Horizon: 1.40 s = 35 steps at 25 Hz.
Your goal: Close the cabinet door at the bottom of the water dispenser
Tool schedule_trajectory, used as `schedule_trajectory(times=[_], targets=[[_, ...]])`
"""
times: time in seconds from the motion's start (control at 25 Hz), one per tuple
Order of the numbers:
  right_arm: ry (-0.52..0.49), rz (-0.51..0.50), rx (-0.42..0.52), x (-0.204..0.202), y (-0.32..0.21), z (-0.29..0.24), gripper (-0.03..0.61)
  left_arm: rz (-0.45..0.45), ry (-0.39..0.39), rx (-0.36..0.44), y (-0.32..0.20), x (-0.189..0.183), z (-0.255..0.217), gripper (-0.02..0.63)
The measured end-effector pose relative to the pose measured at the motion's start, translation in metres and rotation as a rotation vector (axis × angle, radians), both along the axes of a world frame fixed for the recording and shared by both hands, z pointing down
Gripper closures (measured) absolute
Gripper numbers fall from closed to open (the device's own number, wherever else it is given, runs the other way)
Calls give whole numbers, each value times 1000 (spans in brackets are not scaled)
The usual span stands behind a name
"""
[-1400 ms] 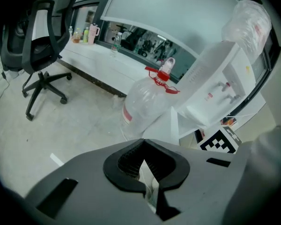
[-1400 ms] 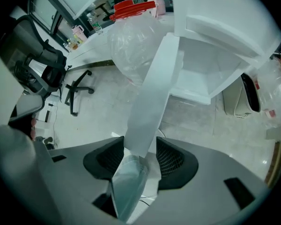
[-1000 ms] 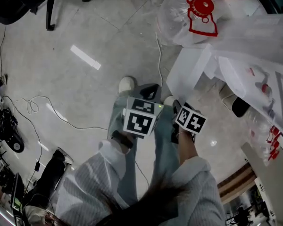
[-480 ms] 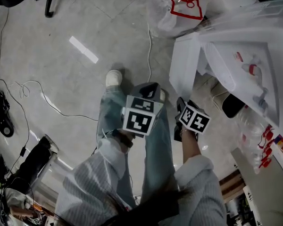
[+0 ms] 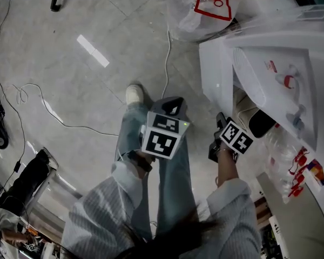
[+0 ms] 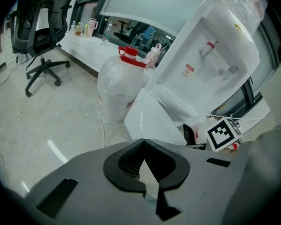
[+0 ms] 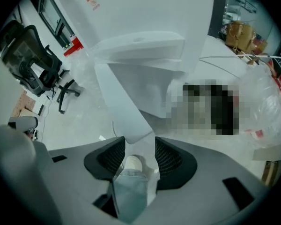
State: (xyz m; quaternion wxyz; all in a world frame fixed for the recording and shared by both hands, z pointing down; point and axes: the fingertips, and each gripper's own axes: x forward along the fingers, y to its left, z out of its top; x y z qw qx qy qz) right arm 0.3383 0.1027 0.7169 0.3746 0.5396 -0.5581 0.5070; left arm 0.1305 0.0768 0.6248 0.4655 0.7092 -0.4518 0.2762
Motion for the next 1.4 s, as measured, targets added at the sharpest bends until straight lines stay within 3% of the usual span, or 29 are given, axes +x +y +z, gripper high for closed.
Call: schedule_trajectory(times=[0.12,0.24,0.84,1.4], targets=[[31,6,10,10,-7,1,387,-1,6,2,-4,-2,0,603],[85,4,25,17,-13,0,449,0,1,-1,-6,-7,4,603],[199,-1,43,64,-49,-1,453,-57,2,-28,-22,-22,21,603],[303,9,93,98,-84,-4,463,-25,1,-38,-38,-9,28,603]])
